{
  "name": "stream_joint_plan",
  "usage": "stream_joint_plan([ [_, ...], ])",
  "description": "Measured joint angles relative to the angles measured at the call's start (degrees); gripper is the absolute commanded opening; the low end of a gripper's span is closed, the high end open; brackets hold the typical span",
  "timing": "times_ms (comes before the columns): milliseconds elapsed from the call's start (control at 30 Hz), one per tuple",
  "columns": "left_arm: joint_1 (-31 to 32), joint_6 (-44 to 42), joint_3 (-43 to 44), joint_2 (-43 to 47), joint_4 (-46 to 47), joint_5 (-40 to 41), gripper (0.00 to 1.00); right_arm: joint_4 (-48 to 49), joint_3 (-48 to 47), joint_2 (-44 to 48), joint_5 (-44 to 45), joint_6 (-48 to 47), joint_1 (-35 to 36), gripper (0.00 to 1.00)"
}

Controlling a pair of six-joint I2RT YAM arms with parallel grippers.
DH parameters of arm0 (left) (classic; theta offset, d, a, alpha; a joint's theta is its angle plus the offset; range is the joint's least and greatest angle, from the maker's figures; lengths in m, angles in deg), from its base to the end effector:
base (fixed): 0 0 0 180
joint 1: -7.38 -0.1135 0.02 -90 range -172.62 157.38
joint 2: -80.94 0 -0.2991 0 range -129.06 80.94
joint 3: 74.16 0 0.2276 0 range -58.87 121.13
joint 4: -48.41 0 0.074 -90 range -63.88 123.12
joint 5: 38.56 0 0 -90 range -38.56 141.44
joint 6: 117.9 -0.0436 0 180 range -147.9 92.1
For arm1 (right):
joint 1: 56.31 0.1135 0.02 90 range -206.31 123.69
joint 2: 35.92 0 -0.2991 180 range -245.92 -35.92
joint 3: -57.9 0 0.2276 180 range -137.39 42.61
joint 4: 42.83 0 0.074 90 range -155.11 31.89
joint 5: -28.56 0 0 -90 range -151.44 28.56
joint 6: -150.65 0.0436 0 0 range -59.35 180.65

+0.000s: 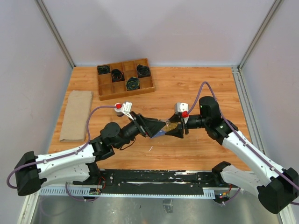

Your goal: Sort the pills into containers

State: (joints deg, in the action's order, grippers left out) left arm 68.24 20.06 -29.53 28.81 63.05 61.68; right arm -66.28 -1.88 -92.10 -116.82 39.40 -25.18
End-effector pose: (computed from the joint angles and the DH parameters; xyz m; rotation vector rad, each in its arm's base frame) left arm 0.0935 -0.1517 0.3344 0.0184 1.6142 -1.3961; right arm 0.1300 0.1204 0.3427 -1.3684 1.3023 1.0339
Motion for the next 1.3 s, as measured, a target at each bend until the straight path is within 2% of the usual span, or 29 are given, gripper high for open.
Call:
stream_joint_plan([
  [233, 0.9, 0.1, 4.3, -4.2, -5.0, 4.6, 0.76, -0.2, 0.0, 0.0, 0.2, 0.0, 0.0, 0.04],
  [400, 0.9, 0.1, 5.4, -4.4, -7.8, 6.6, 0.74, -0.2, 0.0, 0.0, 0.3, 0.0, 0.0, 0.04],
  [700, 0.9, 0.5, 5.4, -3.5, -10.1, 7.1, 0.71, -0.3, 0.0, -0.2, 1.5, 0.0, 0.0, 0.04],
  [800, 0.9, 0.6, 5.4, -3.1, -10.1, 7.1, 0.67, -0.3, 0.0, -0.5, 2.0, 0.0, 0.0, 0.04],
  [1067, 0.9, 0.8, 5.4, -3.2, -10.5, 6.9, 0.66, -0.3, 0.0, -0.5, 3.0, 0.0, 0.0, 0.04],
  [1200, 0.9, 0.7, 5.4, -3.2, -10.8, 6.9, 0.60, -0.3, 0.0, -0.5, 3.0, 0.0, 0.0, 0.04],
  [1300, 0.9, 0.7, 5.4, -3.4, -10.8, 6.9, 0.58, -0.3, 0.0, -0.5, 3.0, 0.0, 0.0, 0.03],
])
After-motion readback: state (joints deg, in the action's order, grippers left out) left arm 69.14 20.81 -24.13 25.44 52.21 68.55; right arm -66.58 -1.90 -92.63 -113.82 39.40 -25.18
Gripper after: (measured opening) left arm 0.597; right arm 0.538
